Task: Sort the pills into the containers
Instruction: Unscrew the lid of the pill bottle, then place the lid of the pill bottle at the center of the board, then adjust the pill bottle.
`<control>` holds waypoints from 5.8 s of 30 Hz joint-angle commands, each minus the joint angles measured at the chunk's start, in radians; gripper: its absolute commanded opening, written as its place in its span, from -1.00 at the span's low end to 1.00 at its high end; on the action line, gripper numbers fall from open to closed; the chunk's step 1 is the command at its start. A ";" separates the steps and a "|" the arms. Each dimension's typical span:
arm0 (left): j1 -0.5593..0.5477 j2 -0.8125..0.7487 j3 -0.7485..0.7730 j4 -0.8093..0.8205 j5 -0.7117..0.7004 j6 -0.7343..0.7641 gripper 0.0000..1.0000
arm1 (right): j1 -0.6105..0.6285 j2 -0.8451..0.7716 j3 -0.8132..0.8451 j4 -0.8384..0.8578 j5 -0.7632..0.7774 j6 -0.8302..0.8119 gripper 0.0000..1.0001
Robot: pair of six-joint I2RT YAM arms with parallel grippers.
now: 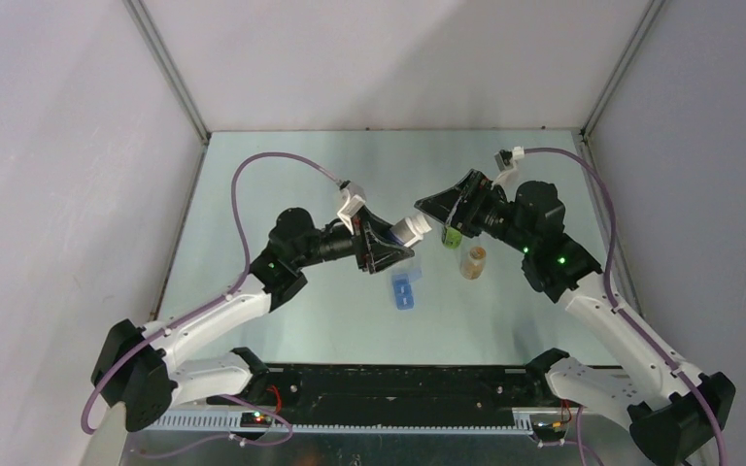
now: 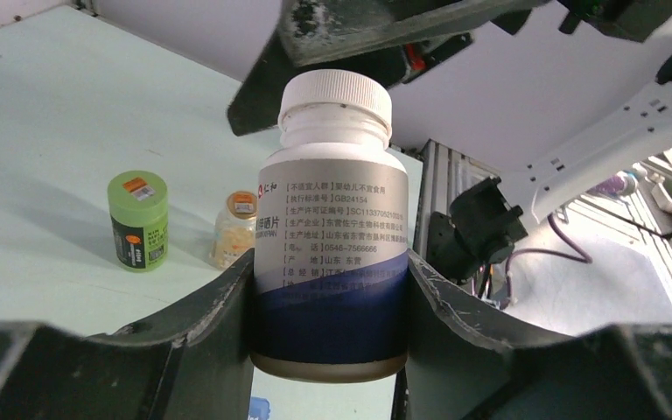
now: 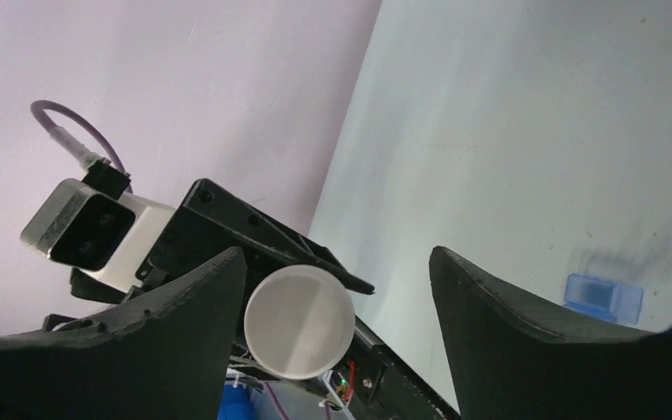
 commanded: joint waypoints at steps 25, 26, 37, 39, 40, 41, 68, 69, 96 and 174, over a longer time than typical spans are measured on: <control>0.004 -0.031 0.008 0.073 -0.111 -0.063 -1.00 | 0.037 -0.019 0.040 0.187 -0.104 0.019 -0.18; 0.005 -0.032 0.008 0.070 -0.111 -0.063 -1.00 | 0.036 -0.022 0.040 0.189 -0.119 0.011 -0.22; 0.017 -0.042 0.018 0.046 0.064 -0.065 -1.00 | -0.098 -0.031 0.039 0.283 -0.546 -0.245 -0.37; 0.017 -0.049 0.019 0.028 0.102 -0.049 -1.00 | -0.131 -0.029 0.040 0.298 -0.598 -0.247 -0.38; 0.018 -0.052 0.019 0.011 0.116 -0.035 -1.00 | -0.143 -0.030 0.041 0.304 -0.623 -0.246 -0.38; 0.017 -0.058 0.019 0.003 0.123 -0.029 -1.00 | -0.146 -0.032 0.040 0.315 -0.632 -0.247 -0.38; 0.021 -0.192 -0.072 -0.023 -0.088 0.094 -1.00 | -0.174 -0.049 0.048 -0.218 0.089 -0.385 -0.41; 0.022 -0.199 -0.088 -0.010 -0.101 0.105 -1.00 | -0.168 -0.052 0.040 -0.250 0.117 -0.383 -0.41; 0.022 -0.278 -0.168 0.009 -0.321 0.250 -0.99 | -0.107 -0.093 -0.409 -0.470 0.693 -0.014 -0.46; 0.017 -0.231 -0.041 -0.062 -0.100 0.171 0.68 | 0.182 0.005 -0.004 0.184 -0.124 -0.158 -0.55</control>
